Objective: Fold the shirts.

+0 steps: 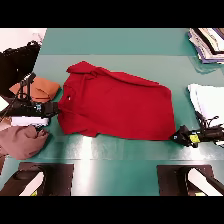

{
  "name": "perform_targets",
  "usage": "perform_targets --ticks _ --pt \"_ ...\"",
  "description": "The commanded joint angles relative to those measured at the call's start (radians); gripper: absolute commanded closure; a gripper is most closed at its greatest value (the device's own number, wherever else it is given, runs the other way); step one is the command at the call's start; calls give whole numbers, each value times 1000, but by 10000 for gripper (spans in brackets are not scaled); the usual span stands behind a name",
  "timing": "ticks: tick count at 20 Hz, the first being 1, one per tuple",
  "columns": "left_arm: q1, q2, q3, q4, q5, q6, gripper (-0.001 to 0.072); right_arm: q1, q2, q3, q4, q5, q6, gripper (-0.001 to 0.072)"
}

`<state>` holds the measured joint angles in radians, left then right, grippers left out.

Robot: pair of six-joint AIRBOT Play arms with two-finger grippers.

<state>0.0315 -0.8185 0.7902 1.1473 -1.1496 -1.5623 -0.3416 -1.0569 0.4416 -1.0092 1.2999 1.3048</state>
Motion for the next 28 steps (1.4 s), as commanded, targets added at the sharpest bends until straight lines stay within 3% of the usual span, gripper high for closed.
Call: perform_targets --ticks 1,2,8,13,18,21,25,28 --pt "0 1 1 1 -12 12 679 61 -40 41 -5 -45 -3 580" --pt "0 1 1 1 -12 24 680 75 -48 58 -6 -45 -4 683" --pt "0 1 117 6 -33 26 681 158 26 255 -3 -6 -3 697" --pt "0 1 649 13 -111 26 680 175 215 679 -4 -4 10 697" --pt "0 1 1212 3 -139 25 680 175 288 1169 -19 -26 11 697" --pt "0 1 1443 -32 -117 13 681 175 309 1392 -119 -11 60 697" --pt "0 1 1529 -172 -47 15 682 175 274 1635 -314 124 142 697" --pt "0 -1 1395 -174 -54 15 682 175 181 1725 -327 250 153 697"
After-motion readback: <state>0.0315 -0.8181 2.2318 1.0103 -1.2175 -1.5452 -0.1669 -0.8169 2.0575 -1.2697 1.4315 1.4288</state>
